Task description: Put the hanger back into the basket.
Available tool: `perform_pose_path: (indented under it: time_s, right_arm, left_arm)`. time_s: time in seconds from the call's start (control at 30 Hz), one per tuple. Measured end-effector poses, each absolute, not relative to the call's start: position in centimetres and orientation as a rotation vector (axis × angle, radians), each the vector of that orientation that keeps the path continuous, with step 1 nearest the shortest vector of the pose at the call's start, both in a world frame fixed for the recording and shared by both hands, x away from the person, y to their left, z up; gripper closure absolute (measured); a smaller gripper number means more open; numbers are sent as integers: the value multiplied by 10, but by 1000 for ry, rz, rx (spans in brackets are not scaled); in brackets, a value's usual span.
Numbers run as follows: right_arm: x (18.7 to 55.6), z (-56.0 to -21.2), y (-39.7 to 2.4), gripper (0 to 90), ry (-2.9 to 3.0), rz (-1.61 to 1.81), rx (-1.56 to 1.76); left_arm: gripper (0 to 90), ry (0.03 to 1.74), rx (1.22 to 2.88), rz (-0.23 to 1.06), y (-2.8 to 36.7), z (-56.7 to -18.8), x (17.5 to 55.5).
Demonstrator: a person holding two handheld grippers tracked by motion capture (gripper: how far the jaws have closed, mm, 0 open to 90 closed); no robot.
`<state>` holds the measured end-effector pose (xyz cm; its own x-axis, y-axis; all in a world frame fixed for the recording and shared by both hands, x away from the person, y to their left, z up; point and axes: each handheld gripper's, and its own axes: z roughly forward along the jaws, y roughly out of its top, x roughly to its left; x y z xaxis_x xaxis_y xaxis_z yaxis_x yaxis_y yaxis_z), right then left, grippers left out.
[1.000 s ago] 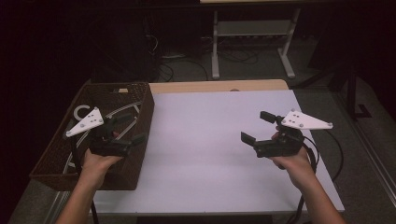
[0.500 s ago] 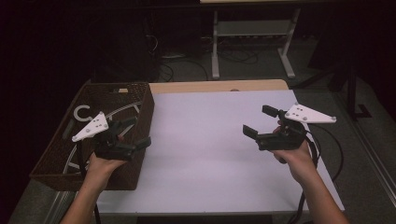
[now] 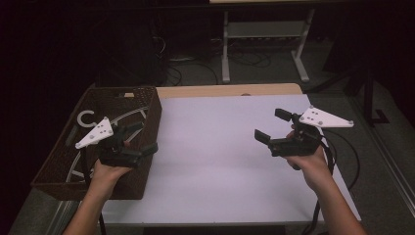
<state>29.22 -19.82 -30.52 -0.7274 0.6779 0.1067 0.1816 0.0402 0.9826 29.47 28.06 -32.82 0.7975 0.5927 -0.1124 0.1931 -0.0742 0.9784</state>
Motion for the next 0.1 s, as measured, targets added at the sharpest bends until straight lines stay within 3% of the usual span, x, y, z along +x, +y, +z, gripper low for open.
perform_pose_path:
  time_s: [0.1]
  right_arm:
    - [292, -305, -198, 4, 1937, 1730, 864]
  left_arm:
    - [6, 635, 1644, 376, 281, -329, 296]
